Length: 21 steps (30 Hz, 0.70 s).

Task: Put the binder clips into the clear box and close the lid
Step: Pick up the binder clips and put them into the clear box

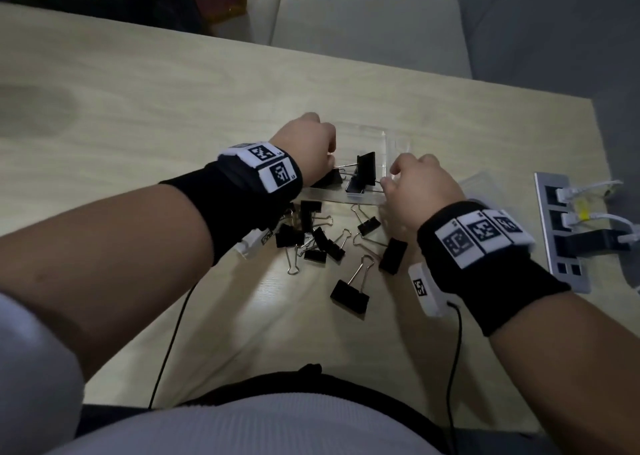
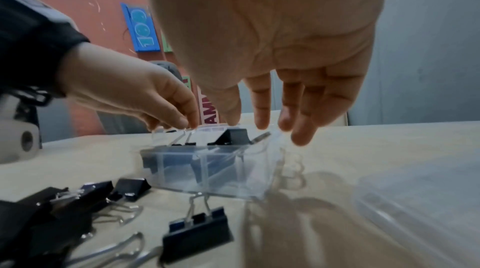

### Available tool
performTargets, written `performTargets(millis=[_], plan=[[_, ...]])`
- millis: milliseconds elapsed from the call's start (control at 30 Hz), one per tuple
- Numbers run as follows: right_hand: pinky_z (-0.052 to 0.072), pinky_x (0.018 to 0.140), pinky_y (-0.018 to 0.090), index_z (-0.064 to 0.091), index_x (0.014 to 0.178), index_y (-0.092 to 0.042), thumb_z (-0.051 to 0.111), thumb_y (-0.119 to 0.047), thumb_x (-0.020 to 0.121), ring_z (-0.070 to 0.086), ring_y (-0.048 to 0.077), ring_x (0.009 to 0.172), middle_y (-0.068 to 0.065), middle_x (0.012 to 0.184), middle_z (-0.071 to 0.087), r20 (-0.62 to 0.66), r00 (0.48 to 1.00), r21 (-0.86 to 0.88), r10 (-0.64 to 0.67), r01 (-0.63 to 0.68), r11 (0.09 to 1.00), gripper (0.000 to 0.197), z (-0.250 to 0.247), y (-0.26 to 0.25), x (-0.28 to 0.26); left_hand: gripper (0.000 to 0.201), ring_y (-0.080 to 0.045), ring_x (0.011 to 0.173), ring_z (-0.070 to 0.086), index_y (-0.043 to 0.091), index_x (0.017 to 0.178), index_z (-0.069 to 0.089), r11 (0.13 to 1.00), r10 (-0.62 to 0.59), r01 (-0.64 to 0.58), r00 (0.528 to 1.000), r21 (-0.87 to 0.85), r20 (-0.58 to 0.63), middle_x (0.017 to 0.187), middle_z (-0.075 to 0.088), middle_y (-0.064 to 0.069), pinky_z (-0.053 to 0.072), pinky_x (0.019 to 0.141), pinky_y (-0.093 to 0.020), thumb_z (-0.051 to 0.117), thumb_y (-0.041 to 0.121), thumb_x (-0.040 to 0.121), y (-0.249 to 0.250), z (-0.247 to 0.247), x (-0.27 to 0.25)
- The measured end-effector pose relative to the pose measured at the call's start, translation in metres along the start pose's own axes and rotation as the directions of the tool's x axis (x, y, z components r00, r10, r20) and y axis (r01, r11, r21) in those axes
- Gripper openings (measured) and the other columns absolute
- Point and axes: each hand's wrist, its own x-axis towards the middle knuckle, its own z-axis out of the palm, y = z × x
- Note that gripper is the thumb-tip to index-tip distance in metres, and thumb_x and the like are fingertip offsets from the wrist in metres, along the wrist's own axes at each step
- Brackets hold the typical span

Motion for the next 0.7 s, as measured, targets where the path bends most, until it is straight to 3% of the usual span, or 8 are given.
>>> performTargets(millis=[133, 300, 433, 500, 600, 700], plan=[[0.049, 0.070, 0.035, 0.058, 0.101, -0.017, 0.050, -0.016, 0.090, 0.060, 0.028, 0.084, 0.007, 0.095, 0.065, 0.086, 0.996, -0.051, -0.032, 0.036, 0.998, 0.014, 0.007, 0.004, 0.015, 0.026, -0.032, 0.111, 0.049, 0.023, 0.111, 0.062, 0.980, 0.034, -0.031, 0.999, 0.198, -0.015, 0.119, 0.056, -0.007, 0.041, 0.087, -0.043, 0.058, 0.034, 0.087, -0.008, 0.000, -0.007], [0.046, 0.078, 0.032, 0.070, 0.101, -0.014, 0.053, -0.019, 0.093, 0.062, 0.031, 0.097, 0.009, 0.102, 0.069, 0.165, 0.985, -0.103, -0.049, 0.067, 0.992, 0.019, -0.004, -0.006, 0.028, 0.023, -0.032, 0.108, 0.051, 0.023, 0.111, 0.062, 0.952, 0.052, -0.069, 0.997, 0.300, 0.063, 0.111, 0.064, -0.006, 0.040, 0.083, -0.041, 0.055, 0.031, 0.090, -0.009, -0.001, -0.011], [0.041, 0.070, 0.029, 0.067, 0.098, -0.021, 0.059, -0.014, 0.087, 0.059, 0.026, 0.089, 0.005, 0.103, 0.067, 0.136, 0.985, -0.123, -0.106, 0.123, 0.985, 0.015, 0.002, -0.010, 0.033, 0.020, -0.028, 0.085, 0.048, 0.018, 0.102, 0.065, 0.931, 0.046, -0.083, 0.993, 0.355, 0.111, 0.095, 0.068, -0.006, 0.035, 0.072, -0.037, 0.050, 0.017, 0.090, -0.005, 0.003, -0.008], [0.043, 0.071, 0.030, 0.068, 0.102, -0.019, 0.060, -0.013, 0.086, 0.060, 0.027, 0.091, 0.007, 0.107, 0.064, 0.141, 0.983, -0.162, -0.117, 0.139, 0.977, 0.019, 0.005, -0.012, 0.033, 0.020, -0.026, 0.081, 0.044, 0.019, 0.099, 0.066, 0.922, 0.060, -0.104, 0.990, 0.372, 0.126, 0.091, 0.067, -0.005, 0.033, 0.073, -0.037, 0.049, 0.014, 0.089, -0.004, 0.003, -0.009], [0.051, 0.077, 0.035, 0.070, 0.095, -0.021, 0.064, -0.012, 0.080, 0.056, 0.030, 0.096, 0.008, 0.108, 0.050, 0.046, 0.993, -0.191, -0.108, 0.115, 0.975, 0.019, 0.011, -0.012, 0.027, 0.020, -0.028, 0.092, 0.054, 0.024, 0.099, 0.065, 0.918, 0.112, -0.143, 0.988, 0.369, 0.103, 0.091, 0.069, -0.002, 0.035, 0.079, -0.038, 0.050, 0.014, 0.089, -0.006, 0.002, -0.010], [0.051, 0.076, 0.037, 0.069, 0.091, -0.020, 0.062, -0.008, 0.078, 0.052, 0.030, 0.093, 0.007, 0.105, 0.042, -0.008, 0.993, -0.193, -0.120, 0.116, 0.974, 0.018, 0.020, -0.011, 0.021, 0.022, -0.027, 0.101, 0.054, 0.027, 0.098, 0.067, 0.919, 0.171, -0.182, 0.983, 0.351, 0.063, 0.095, 0.070, 0.000, 0.036, 0.082, -0.039, 0.052, 0.013, 0.089, -0.006, 0.001, -0.012]])
